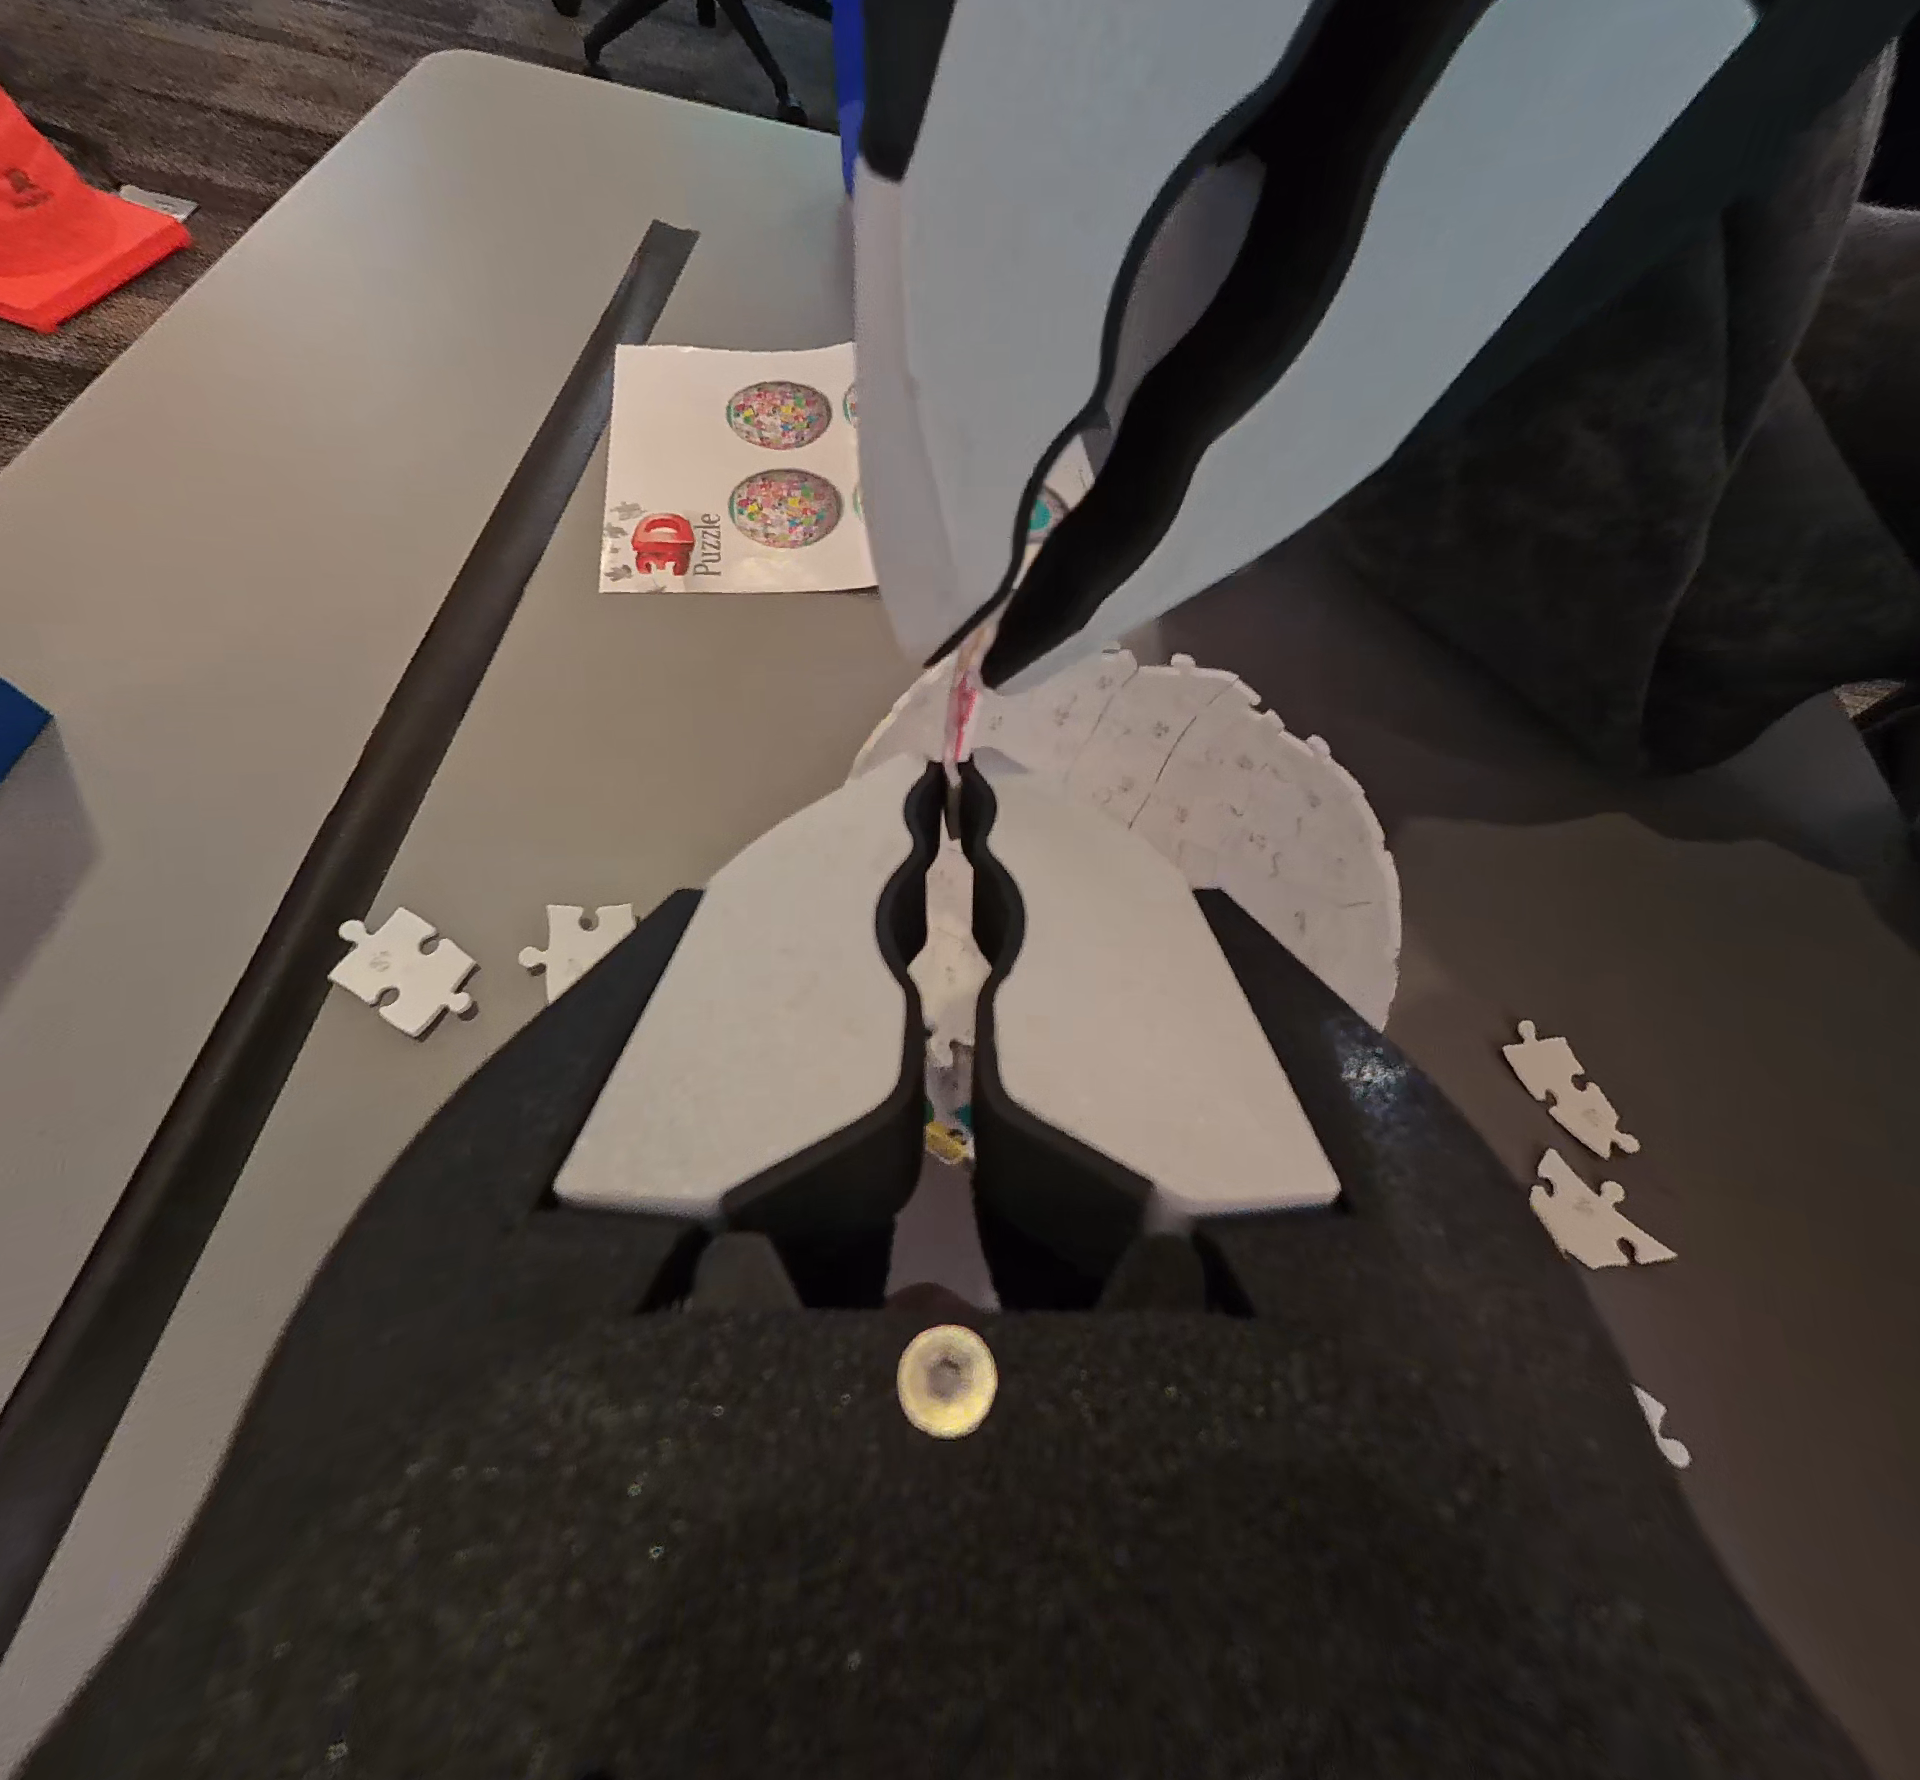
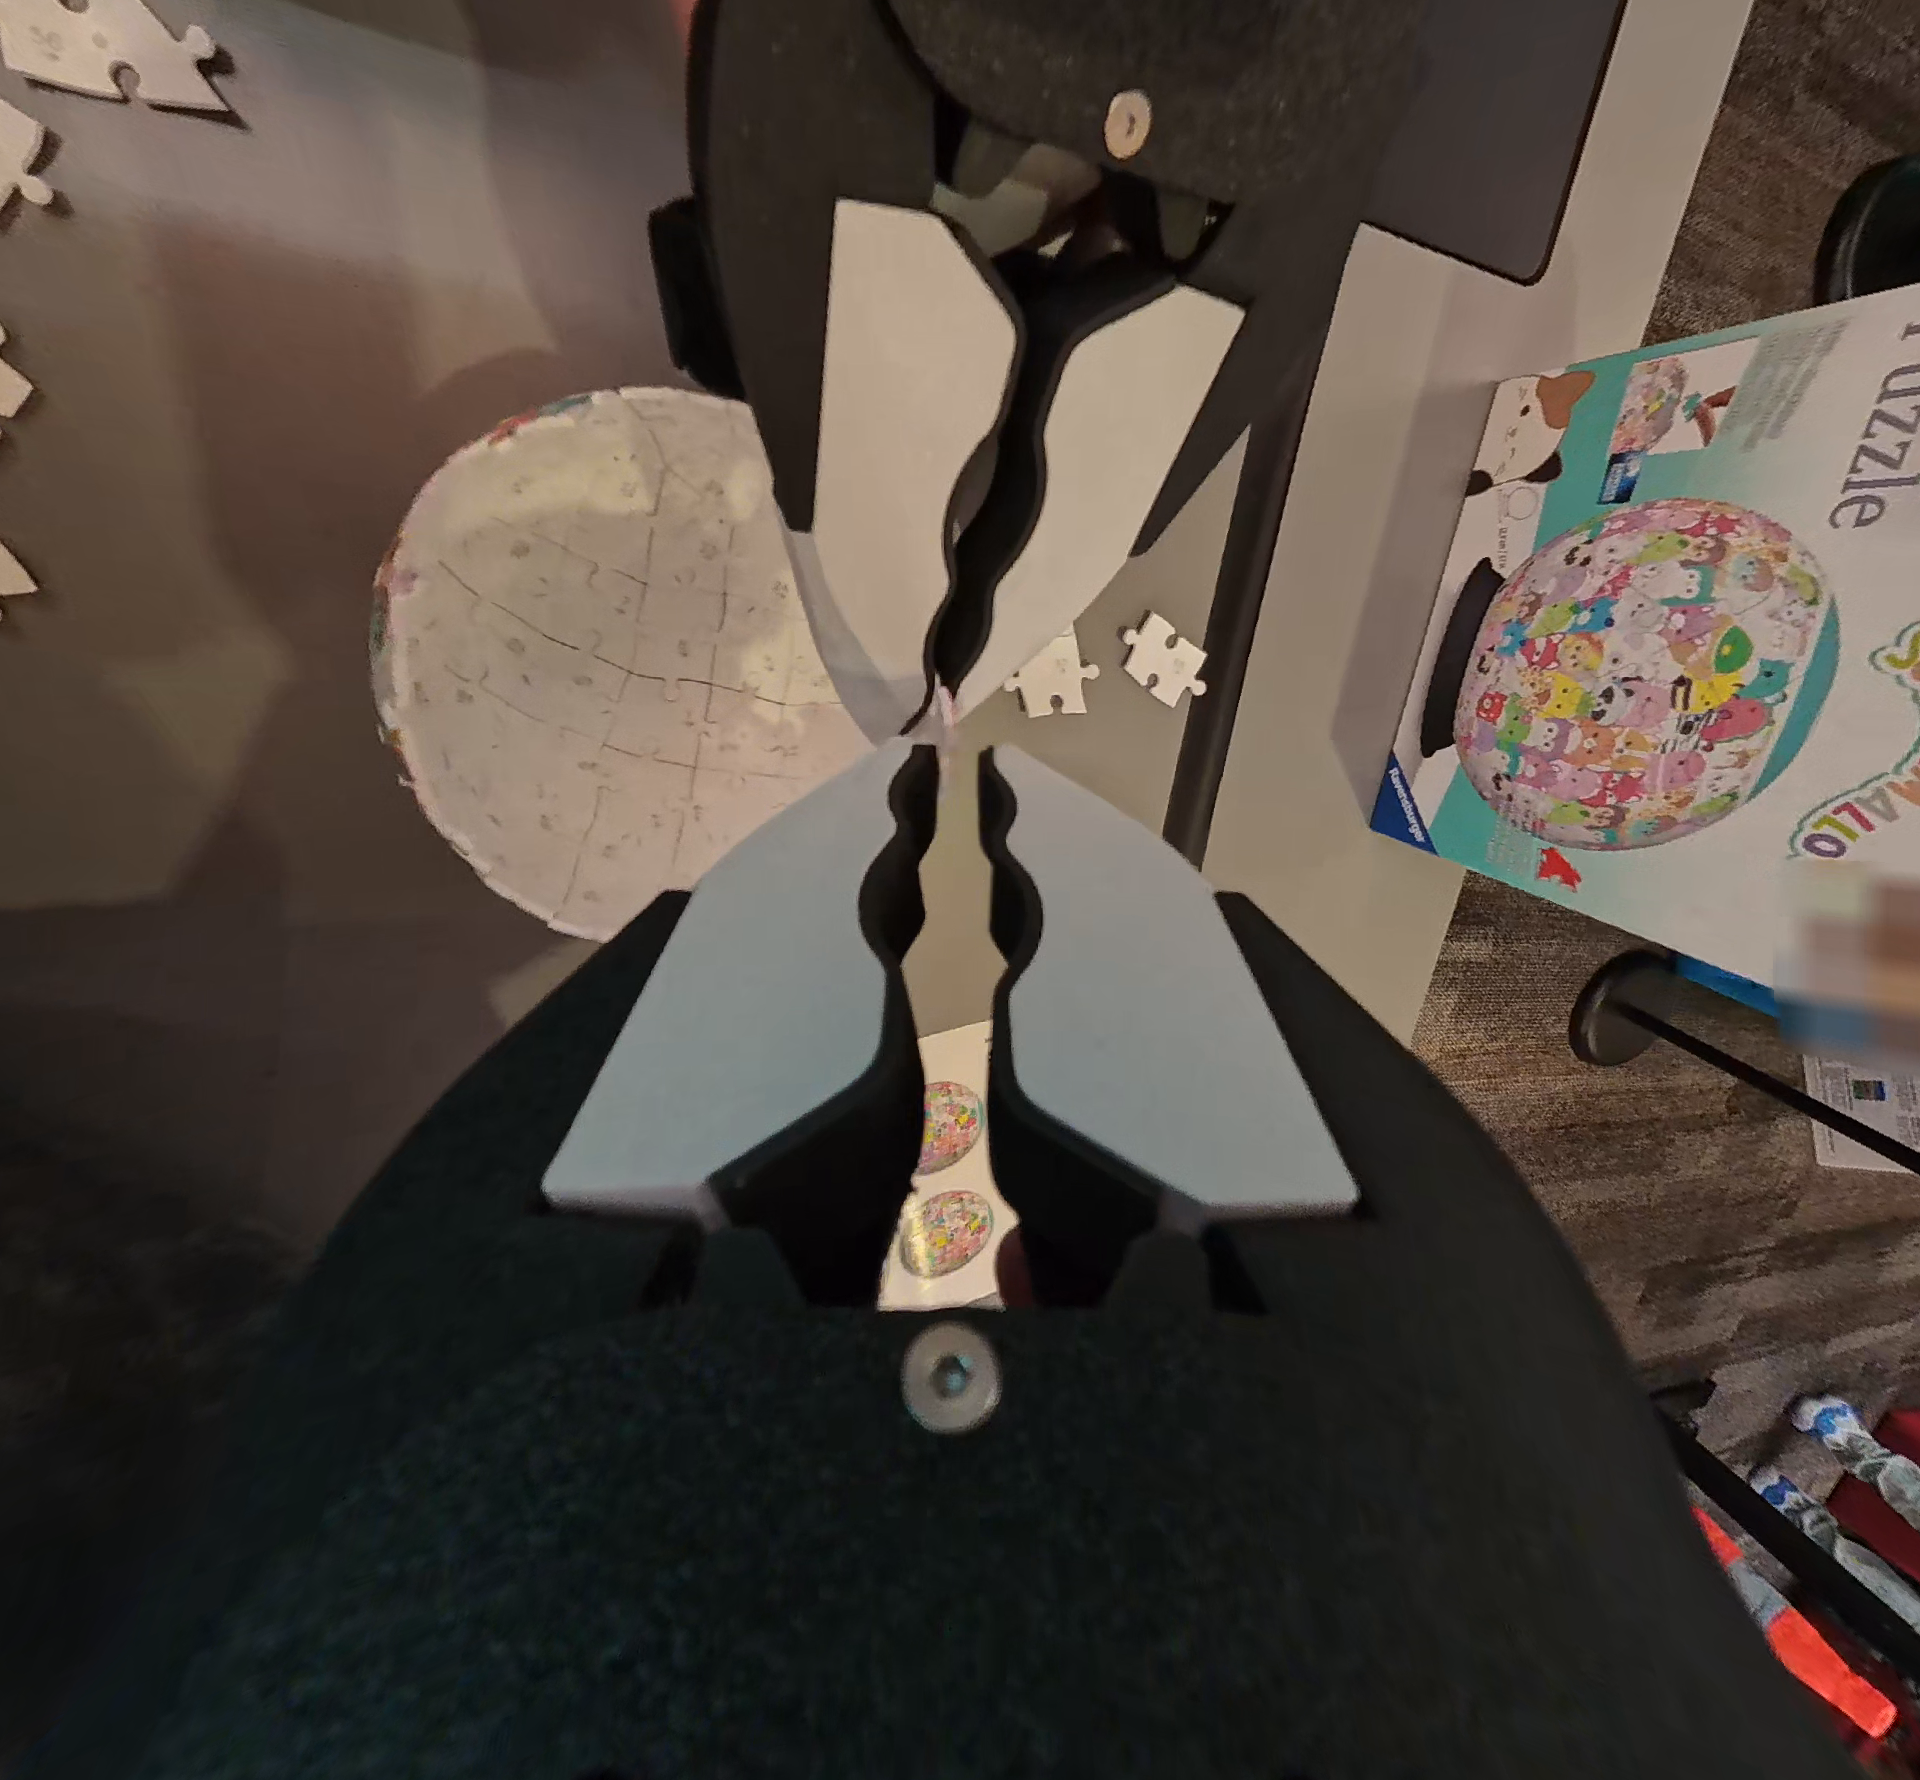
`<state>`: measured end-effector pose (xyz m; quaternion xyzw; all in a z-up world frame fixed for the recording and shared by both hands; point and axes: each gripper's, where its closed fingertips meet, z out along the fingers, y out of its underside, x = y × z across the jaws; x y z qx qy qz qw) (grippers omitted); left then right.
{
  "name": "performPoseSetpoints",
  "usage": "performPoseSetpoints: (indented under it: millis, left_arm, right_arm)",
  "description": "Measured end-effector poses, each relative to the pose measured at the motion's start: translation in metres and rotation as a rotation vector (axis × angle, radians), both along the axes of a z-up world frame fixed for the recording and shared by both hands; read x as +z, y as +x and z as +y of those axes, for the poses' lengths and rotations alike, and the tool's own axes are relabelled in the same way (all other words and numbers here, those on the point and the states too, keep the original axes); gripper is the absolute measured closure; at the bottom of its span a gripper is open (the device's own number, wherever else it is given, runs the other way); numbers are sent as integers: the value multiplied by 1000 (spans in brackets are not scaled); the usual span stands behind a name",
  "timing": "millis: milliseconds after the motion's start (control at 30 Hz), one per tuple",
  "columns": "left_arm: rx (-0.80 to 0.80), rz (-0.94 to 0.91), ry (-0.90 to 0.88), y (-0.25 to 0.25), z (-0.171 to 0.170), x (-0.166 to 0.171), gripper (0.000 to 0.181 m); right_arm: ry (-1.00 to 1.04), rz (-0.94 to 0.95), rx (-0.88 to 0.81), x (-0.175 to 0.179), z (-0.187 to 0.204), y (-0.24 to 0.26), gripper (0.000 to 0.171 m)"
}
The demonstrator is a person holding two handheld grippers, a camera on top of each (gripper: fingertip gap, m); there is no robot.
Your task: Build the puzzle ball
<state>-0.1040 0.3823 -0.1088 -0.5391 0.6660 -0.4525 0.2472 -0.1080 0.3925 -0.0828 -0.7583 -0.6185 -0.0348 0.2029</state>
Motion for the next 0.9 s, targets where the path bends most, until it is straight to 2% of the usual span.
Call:
performPoseSetpoints:
  millis: [400,467,533,567,700,800,900]
  left_arm:
    - [-41,-13,-17,-6,-2,3,178]
    - [-66,-20,-35,-14,0,7,172]
    - [-52,-63,-74,-22,13,17,155]
    - [-46,-74,-105,-26,22,19,152]
    - [30,-42,-148,-21,62,3,161]
    - [10,-4,-189,-1,64,-18,175]
    - [-29,60,-178,20,60,-40,178]
  right_arm:
    - [-71,27,-27,-2,-3,-4,169]
    - [-73,40,-54,-1,-2,-5,169]
    - [-74,7,-86,-6,-5,2,169]
    - [-79,-1,-90,-9,-9,3,169]
    - [-52,-65,-106,-19,-13,1,169]
    - [14,-136,-121,-26,-6,0,169]
    - [26,-213,-154,-35,-5,6,169]
